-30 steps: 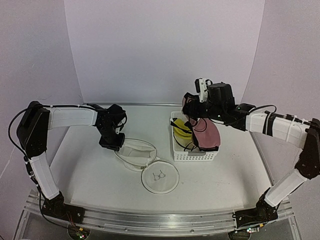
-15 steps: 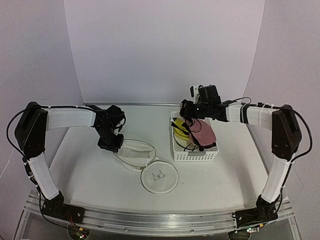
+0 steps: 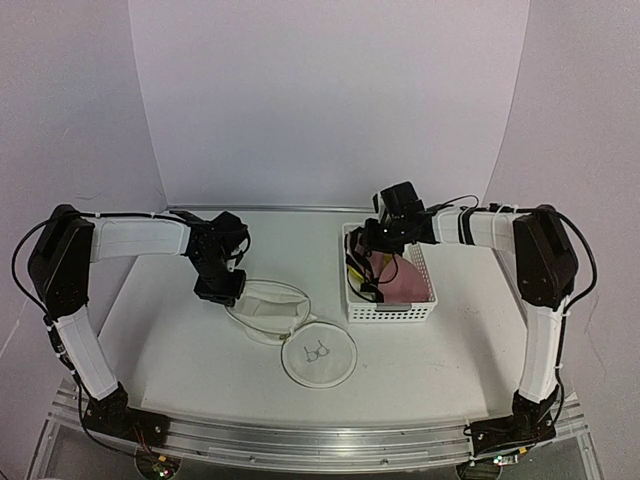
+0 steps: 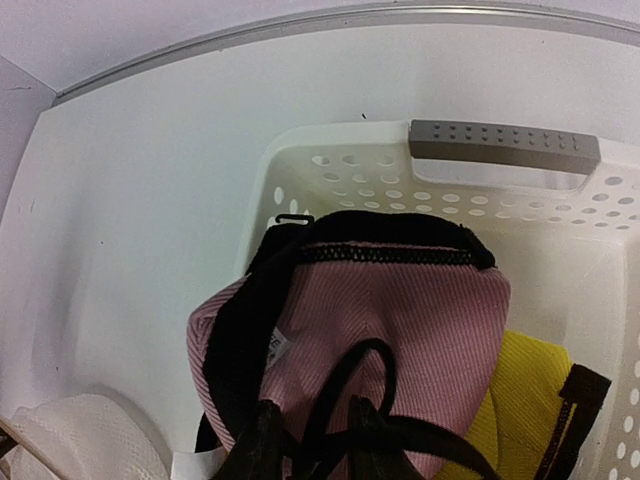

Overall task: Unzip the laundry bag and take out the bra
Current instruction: Place the bra in the bin.

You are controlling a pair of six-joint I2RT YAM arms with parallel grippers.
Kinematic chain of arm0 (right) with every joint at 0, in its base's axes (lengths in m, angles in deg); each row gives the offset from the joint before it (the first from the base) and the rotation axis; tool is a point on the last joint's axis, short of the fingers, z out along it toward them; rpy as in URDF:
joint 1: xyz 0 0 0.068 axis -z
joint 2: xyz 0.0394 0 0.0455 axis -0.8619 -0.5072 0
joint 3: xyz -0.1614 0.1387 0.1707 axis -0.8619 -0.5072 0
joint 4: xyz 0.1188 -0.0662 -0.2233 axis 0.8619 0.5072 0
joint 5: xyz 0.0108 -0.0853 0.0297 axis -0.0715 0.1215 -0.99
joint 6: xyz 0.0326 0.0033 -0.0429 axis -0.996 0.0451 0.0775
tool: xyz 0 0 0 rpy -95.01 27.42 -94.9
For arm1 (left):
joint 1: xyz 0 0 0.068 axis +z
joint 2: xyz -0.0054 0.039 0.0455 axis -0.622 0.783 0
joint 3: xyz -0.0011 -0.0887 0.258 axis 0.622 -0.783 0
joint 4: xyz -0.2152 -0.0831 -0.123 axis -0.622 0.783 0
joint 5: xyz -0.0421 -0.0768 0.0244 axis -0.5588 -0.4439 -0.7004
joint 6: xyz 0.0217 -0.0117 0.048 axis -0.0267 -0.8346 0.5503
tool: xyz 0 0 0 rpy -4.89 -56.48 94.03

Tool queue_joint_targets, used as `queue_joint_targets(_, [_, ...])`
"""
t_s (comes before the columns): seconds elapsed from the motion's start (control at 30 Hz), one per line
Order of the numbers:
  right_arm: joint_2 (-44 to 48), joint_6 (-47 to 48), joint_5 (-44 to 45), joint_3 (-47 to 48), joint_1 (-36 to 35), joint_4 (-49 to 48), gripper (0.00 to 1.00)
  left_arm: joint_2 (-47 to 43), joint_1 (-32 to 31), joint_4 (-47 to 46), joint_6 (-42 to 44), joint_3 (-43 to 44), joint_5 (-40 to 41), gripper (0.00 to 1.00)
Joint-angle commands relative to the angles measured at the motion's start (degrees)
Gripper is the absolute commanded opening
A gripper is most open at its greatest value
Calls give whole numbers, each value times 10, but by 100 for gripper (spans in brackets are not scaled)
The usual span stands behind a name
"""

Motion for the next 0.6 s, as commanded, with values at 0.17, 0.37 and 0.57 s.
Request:
queue_joint_targets(0.17, [67, -2, 40, 7, 2, 22, 36, -20, 2, 1, 0, 3, 1, 0])
queue_joint_targets(0.37, [128, -5, 26, -12, 1, 40, 49, -15, 2, 1, 1, 6, 1, 0])
queue_joint_targets(0.57, [195, -6, -46, -46, 1, 57, 54, -7, 2, 0, -2, 9, 1, 0])
